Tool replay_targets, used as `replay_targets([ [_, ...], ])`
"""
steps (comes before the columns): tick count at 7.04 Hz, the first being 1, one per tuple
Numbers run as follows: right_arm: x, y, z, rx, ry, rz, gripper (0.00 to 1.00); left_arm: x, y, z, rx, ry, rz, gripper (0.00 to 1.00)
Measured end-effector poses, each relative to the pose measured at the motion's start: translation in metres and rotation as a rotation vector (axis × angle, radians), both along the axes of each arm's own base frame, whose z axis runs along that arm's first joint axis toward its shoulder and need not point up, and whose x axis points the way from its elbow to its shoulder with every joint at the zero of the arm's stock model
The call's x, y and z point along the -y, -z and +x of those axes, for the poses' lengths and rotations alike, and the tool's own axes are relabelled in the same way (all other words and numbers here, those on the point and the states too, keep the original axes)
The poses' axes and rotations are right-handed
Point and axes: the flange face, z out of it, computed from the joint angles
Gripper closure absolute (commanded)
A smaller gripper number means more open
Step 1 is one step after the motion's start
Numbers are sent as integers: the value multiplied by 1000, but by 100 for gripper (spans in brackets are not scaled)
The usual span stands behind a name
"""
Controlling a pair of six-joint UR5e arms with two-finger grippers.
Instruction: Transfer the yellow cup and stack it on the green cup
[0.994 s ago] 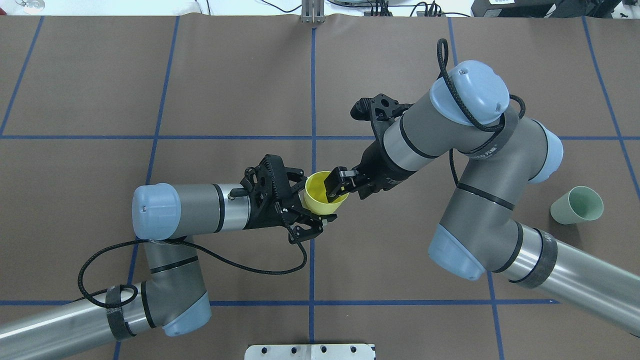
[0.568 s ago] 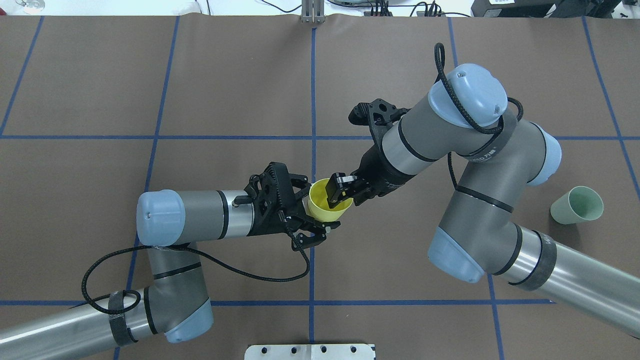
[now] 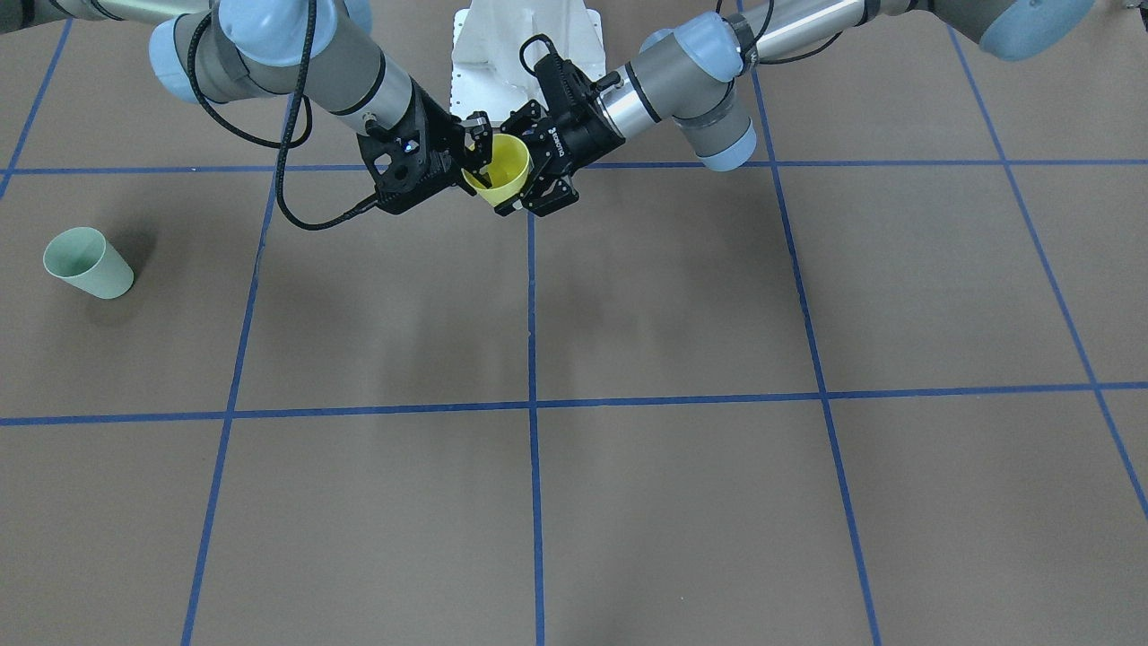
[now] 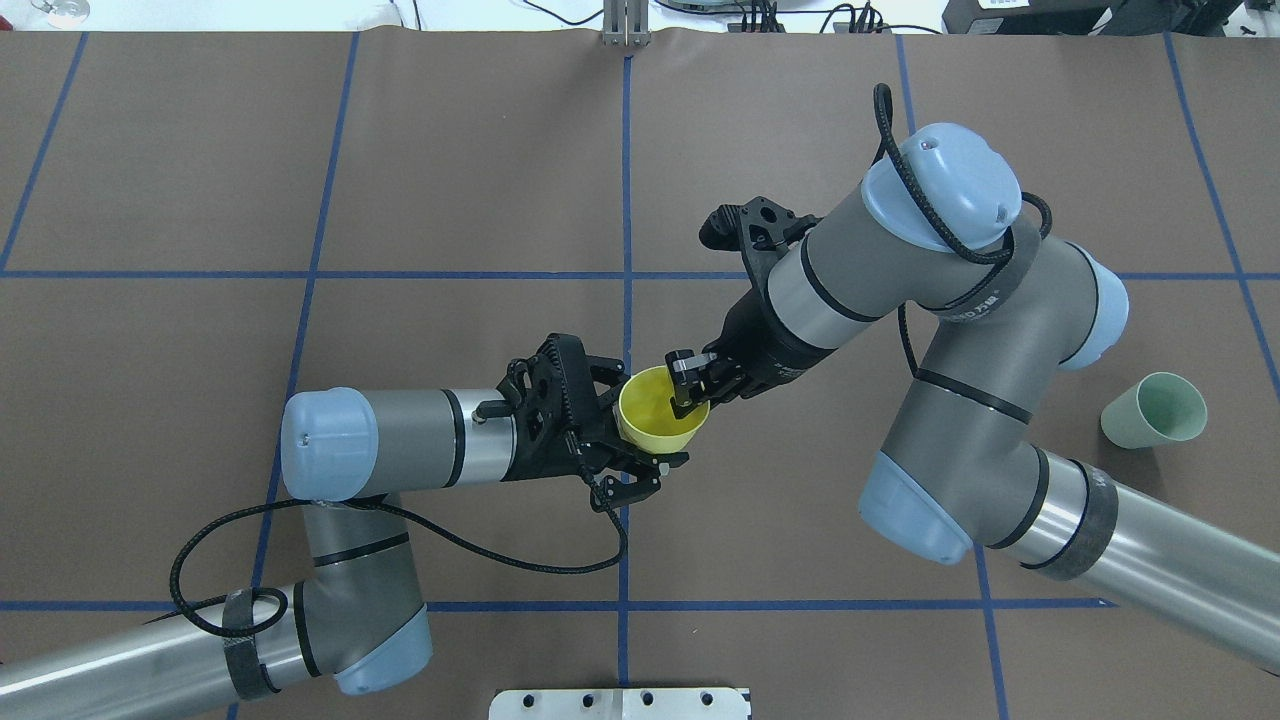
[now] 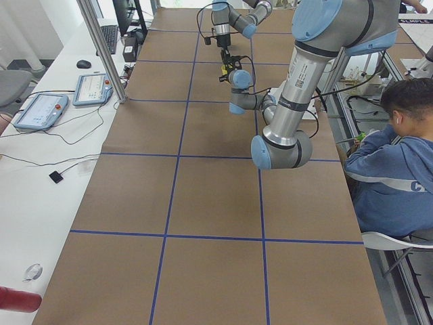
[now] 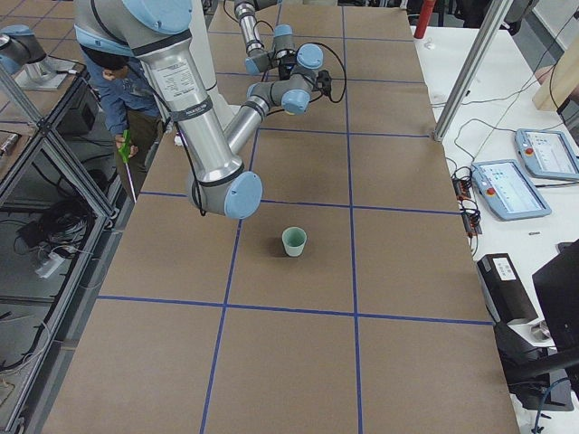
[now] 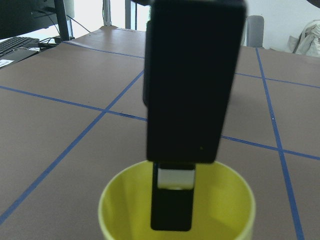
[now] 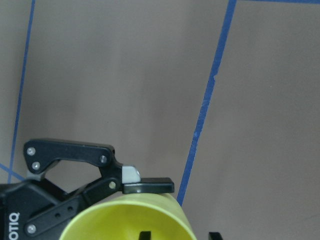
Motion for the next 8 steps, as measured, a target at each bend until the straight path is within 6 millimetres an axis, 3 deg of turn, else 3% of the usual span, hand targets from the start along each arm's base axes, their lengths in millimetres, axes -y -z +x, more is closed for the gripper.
replay_targets([
  [1, 0, -1, 1, 1, 3, -4, 100, -1, 1, -1, -8, 0, 3, 24],
  [2, 0, -2, 4, 1, 1, -7, 100, -2, 3, -2, -26, -1, 8, 13],
  [5, 13, -24, 42, -1, 11, -63, 100, -3, 5, -6, -58, -1, 17, 2],
  [7, 21, -36, 67, -1, 1, -89, 100, -4, 7, -11, -68, 0, 20, 1],
  [8, 26, -47, 95, -6, -34, -103, 100, -4, 7, -13, -70, 0, 18, 1],
])
